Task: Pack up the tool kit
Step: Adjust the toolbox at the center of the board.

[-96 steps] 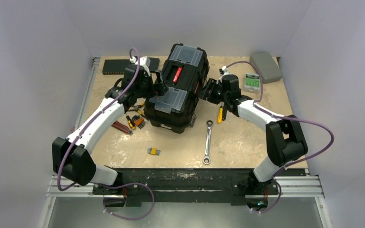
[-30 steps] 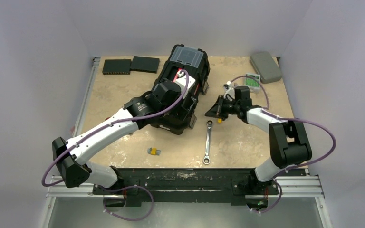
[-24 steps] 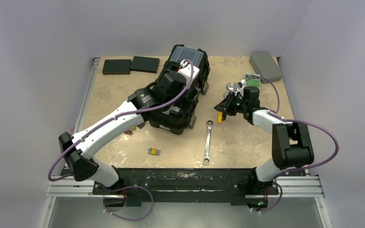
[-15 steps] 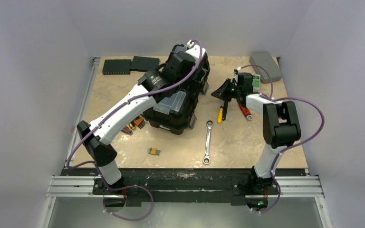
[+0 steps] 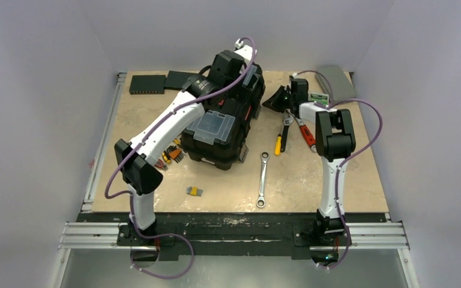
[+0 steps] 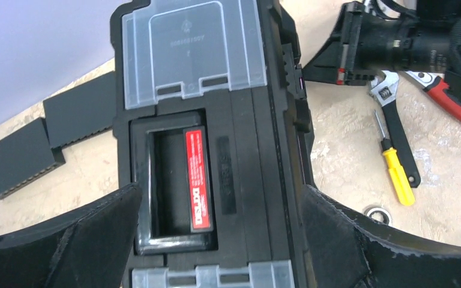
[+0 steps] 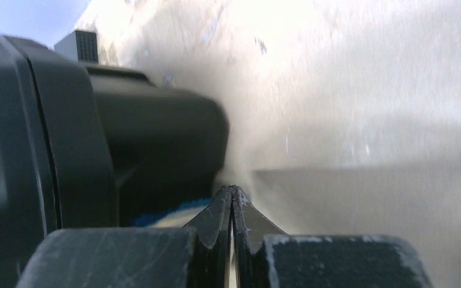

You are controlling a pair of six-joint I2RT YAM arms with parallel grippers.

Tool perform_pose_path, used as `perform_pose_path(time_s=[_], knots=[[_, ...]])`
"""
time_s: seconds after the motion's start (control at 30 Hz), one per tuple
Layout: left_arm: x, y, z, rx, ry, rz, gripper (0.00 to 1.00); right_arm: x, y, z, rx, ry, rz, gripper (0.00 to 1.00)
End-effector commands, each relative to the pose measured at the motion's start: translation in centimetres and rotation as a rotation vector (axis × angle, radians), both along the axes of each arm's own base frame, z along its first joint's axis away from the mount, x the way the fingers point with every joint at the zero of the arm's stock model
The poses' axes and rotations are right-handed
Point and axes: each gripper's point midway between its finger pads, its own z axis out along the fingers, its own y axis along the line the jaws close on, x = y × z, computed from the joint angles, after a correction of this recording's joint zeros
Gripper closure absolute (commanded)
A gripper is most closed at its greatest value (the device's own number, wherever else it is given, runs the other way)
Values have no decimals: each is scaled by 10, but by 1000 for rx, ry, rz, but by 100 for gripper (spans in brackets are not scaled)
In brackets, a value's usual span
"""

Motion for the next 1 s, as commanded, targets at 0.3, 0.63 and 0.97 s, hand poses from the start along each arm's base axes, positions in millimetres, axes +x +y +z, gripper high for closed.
perform_pose_path(time_s=[0.3, 0.63, 0.97], knots=[[52, -19, -31, -62, -2, -35, 0, 69, 34, -6, 53, -68, 139, 100], [29, -21, -68, -91, 136, -48, 0, 14, 79, -14, 27, -14, 346, 100], [-32, 1, -112, -182, 264, 10, 2, -65, 90, -17, -9, 60, 506, 100]])
